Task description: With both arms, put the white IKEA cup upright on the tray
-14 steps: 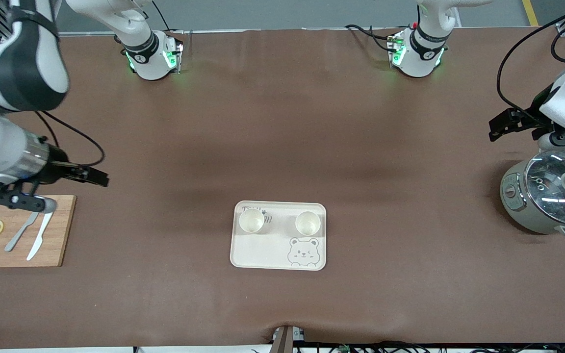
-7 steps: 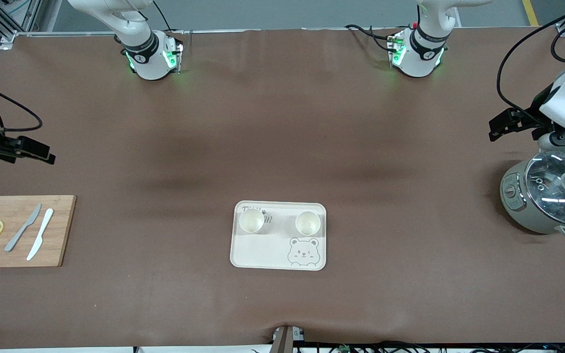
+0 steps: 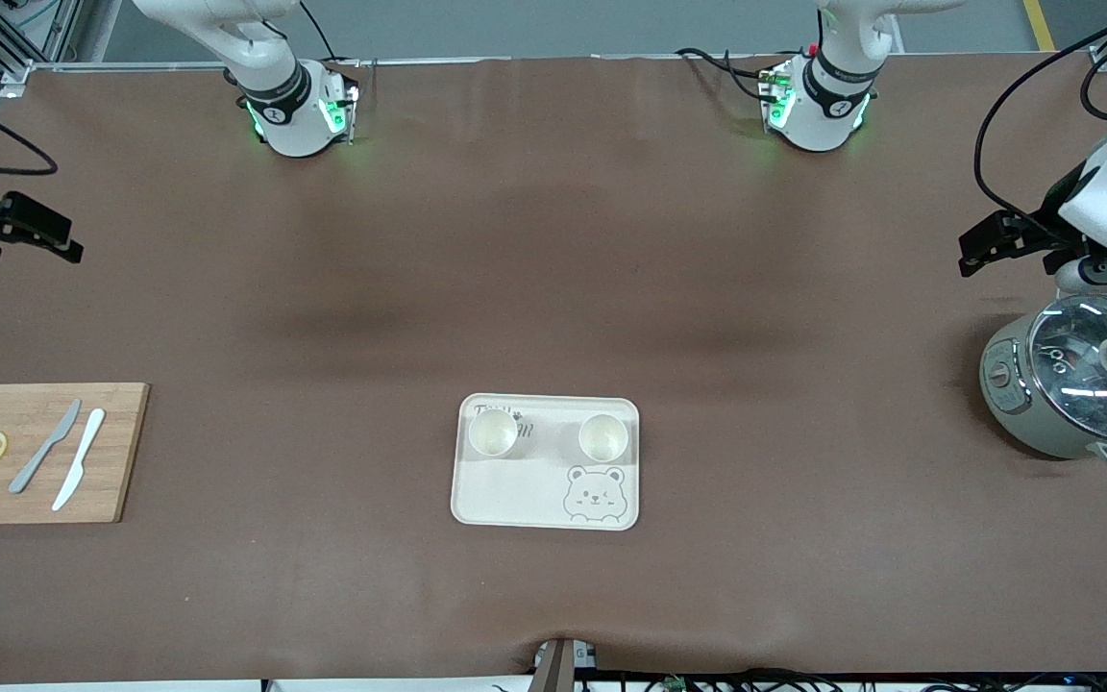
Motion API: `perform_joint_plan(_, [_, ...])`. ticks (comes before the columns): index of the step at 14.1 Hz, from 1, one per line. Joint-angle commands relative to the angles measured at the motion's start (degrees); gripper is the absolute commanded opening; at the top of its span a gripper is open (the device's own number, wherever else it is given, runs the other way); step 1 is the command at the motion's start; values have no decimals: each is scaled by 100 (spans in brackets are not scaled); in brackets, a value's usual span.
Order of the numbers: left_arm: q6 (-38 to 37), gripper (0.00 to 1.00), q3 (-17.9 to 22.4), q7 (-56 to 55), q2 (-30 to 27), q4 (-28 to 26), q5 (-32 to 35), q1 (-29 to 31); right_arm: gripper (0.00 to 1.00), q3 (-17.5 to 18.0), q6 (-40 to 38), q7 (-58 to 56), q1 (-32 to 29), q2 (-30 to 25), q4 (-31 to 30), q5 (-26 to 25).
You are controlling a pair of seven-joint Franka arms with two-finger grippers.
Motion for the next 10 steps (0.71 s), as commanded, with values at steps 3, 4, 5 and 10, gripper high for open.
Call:
perform_joint_plan(3, [-43,100,-53,34,-50,26,-43,6,100,105,-2,-123,-63,-225,-180,-329])
perform_joint_plan(4, [-43,100,-44,43,-50,35,-61,6,100,105,-1,-132,-72,-163,-5,-312])
perform_joint_plan(5, [-43,100,-44,78,-16,53,-70,6,100,96,-27,-141,-81,-76,92,-329])
perform_joint_plan(10, [-43,100,-62,78,73,141,-61,-21,100,79,-28,-456,-99,-49,172,-356])
